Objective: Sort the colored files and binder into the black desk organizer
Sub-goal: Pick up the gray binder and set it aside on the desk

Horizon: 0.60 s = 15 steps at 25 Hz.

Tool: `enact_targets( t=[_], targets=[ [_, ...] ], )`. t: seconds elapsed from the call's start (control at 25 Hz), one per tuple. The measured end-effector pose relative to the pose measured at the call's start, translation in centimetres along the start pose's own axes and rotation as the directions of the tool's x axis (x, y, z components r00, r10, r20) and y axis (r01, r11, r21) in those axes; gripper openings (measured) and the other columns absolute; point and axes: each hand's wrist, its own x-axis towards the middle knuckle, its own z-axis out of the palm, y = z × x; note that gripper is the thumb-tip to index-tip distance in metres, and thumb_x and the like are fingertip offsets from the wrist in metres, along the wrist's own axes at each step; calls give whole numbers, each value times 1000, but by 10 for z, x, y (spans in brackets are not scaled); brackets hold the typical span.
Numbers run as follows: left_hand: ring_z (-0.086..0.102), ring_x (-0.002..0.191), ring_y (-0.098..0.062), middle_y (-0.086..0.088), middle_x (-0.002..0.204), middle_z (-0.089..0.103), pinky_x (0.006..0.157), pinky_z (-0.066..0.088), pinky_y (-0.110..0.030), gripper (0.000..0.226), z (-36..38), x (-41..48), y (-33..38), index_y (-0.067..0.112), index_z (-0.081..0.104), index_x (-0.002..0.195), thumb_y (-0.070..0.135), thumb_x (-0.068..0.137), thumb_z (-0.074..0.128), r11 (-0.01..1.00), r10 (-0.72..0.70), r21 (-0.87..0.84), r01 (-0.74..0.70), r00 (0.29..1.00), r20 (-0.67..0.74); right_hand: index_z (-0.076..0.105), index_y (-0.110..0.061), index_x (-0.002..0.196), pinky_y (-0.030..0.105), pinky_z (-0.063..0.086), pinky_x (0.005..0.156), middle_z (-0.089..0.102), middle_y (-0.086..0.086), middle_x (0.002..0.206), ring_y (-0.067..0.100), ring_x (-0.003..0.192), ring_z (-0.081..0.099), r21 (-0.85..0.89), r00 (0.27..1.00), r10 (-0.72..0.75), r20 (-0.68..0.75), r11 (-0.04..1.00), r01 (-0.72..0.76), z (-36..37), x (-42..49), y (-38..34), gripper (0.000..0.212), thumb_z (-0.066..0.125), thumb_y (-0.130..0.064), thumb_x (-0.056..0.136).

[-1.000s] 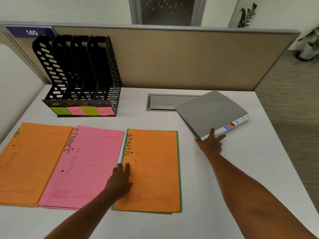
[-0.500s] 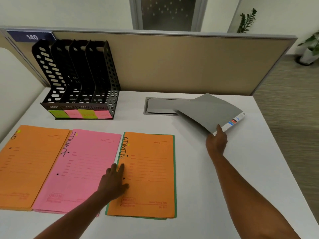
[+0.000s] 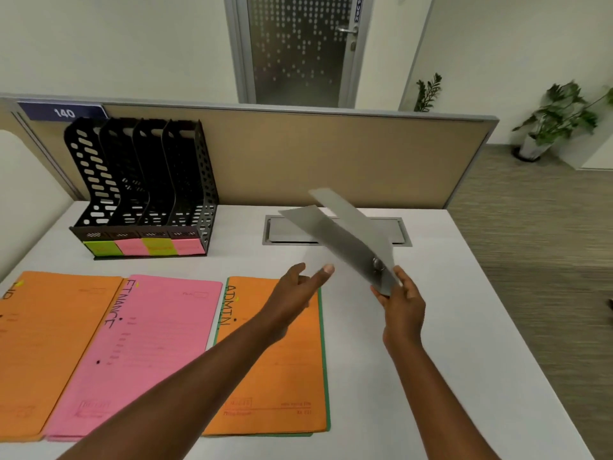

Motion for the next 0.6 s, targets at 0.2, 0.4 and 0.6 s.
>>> enact_targets(
  t=[0.2,0.4,0.6],
  targets=[
    [67,108,-21,-2,129,62,75,61,-35,95,8,-17,15,27,41,142,69,64,76,938,79,-335,-87,996,-38,57,-20,136,33,60,85,61,1,134,22,119,63,-19,973,-21,228,999,26,-9,-71,26,40,54,-5,99],
    [70,78,-8,-2,113,67,60,63,-39,42,21,-34,-3,20,50,130,21,91,63,970,225,-19,-243,922,-315,58,-33,131,31,59,85,62,-5,132,20,116,66,-120,917,97,387,991,-55,-16,-98,43,43,57,-5,97],
    [61,100,-17,0,123,56,78,58,-36,63,45,-53,-4,25,22,155,16,97,46,804,483,465,-371,863,-148,46,-37,137,7,50,79,59,-22,127,5,114,62,-532,847,106,520,817,224,-12,-98,54,52,68,-24,92]
  ],
)
